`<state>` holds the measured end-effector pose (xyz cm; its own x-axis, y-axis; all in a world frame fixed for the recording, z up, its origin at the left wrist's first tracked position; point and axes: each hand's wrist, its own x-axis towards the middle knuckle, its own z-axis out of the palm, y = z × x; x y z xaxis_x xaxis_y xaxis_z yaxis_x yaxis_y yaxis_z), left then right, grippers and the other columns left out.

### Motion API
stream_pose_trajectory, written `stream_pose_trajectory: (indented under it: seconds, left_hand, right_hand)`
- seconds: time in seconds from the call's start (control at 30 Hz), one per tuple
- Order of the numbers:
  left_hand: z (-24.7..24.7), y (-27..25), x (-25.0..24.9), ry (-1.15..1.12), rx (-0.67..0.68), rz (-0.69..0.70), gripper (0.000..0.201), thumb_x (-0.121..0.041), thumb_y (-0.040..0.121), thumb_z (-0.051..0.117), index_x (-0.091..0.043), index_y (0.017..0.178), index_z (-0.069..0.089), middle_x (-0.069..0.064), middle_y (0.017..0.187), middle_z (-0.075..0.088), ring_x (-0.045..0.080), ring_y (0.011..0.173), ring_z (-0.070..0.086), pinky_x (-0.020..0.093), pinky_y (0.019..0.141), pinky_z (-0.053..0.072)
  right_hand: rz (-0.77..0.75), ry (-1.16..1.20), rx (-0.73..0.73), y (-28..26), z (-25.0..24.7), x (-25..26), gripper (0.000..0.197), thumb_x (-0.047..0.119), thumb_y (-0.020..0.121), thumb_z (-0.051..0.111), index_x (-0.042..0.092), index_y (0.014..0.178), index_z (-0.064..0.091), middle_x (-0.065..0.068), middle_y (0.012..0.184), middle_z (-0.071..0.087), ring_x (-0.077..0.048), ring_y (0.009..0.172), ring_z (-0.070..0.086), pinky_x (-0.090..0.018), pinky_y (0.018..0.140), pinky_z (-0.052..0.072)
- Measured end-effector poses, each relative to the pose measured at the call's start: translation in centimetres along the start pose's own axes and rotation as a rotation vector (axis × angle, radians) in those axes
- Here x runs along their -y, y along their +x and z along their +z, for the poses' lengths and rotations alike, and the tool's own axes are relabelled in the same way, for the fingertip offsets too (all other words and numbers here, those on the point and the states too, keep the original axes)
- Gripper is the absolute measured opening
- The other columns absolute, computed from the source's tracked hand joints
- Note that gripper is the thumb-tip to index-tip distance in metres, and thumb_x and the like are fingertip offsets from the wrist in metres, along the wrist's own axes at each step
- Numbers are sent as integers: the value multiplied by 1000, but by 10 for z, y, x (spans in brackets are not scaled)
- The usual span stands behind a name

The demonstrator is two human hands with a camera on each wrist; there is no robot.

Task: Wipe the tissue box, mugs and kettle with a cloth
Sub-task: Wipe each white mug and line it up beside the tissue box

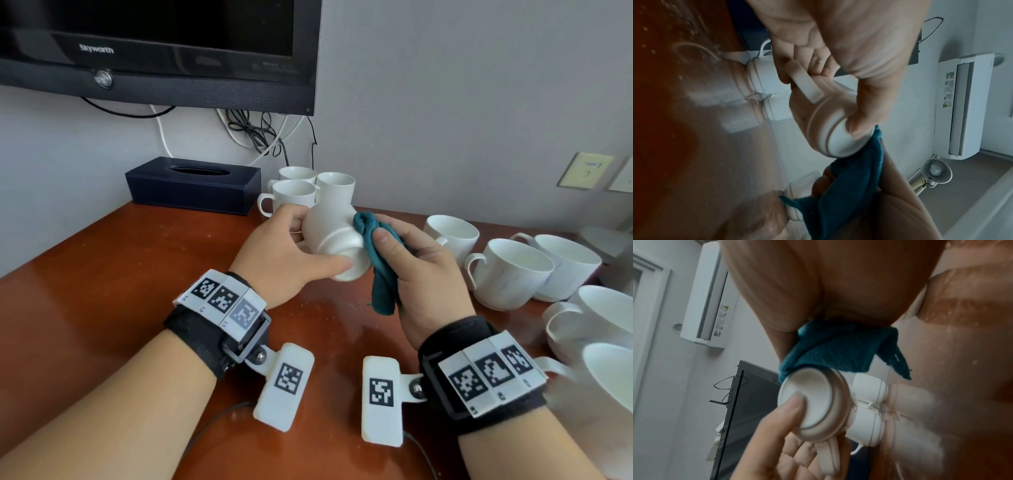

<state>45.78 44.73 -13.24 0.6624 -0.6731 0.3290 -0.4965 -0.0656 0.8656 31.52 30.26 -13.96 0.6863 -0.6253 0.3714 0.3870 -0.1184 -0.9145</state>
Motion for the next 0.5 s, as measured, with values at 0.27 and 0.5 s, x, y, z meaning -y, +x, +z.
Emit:
stream_pose_trajectory:
  seconds: [0.27,0.5]
  left_hand:
    - [-4,-1,-3,-94,303,42,97,-43,56,92,-27,142,49,-9,135,64,5,121,65,34,106,54]
    - [-1,-3,-4,-195,270,14,88,-38,57,93,-31,135,53,-10,129,67,6,117,67,31,100,55]
  right_hand:
    - [13,34,-104,1,-2,3,22,15,104,60,12,120,74,-10,115,77,-25,103,72,-45,92,59]
    - [8,51,-168,2,-1,4,21,16,105,58,18,118,75,-6,113,78,-23,105,73,-43,96,57]
